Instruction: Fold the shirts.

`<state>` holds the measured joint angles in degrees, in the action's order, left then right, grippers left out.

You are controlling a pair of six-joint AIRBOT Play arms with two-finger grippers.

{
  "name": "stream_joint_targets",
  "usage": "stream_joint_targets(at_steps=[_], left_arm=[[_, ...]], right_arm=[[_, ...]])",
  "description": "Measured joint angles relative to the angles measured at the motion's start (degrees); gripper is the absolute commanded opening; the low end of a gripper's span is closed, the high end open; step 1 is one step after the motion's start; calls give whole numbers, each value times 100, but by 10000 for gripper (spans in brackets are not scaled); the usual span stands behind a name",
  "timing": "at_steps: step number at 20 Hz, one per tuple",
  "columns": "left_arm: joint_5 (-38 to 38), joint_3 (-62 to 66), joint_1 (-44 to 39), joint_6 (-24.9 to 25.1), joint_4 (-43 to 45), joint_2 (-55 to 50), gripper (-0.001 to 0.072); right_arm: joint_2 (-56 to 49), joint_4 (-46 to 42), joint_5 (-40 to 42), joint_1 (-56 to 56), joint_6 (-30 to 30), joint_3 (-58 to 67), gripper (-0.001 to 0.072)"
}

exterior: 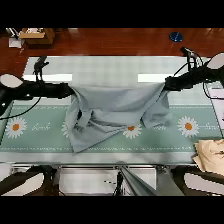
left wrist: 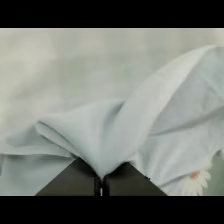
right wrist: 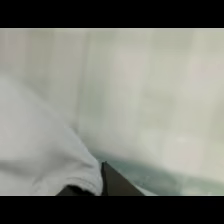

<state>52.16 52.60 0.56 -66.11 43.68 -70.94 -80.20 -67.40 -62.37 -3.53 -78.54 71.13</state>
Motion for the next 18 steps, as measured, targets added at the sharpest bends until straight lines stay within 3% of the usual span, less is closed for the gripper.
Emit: stream_joint_targets(at_steps=[3,6,7,9,10,11,15,16,18], left_arm=[[-750,-15,-59,57,-17,-431,22],[-1027,-22,-87,81,-22,-798,25],[-1025,-22,-92,81,-22,-911,70],[-1019,-22,-79,83,-20,-1051,310],[-949,2,-42,85,-17,-1086,410],[-813,70,46,85,4,-1102,454],[356,586,756,-2,146,-1086,439],[787,680,986,-149,192,-1067,380],[1478,697,1318,-369,317,-977,374]], right_arm=[[-289,-136,949,9,-264,-13,21],[-601,-181,1342,9,-404,-17,23],[-684,-195,1370,9,-431,-20,55],[-776,-197,1405,9,-470,-17,332],[-776,-210,1377,2,-463,7,343],[-732,-212,1311,-22,-426,55,344],[-227,-304,662,-267,-55,367,354],[-52,-393,376,-356,7,422,354],[227,-584,-278,-516,122,439,354]])
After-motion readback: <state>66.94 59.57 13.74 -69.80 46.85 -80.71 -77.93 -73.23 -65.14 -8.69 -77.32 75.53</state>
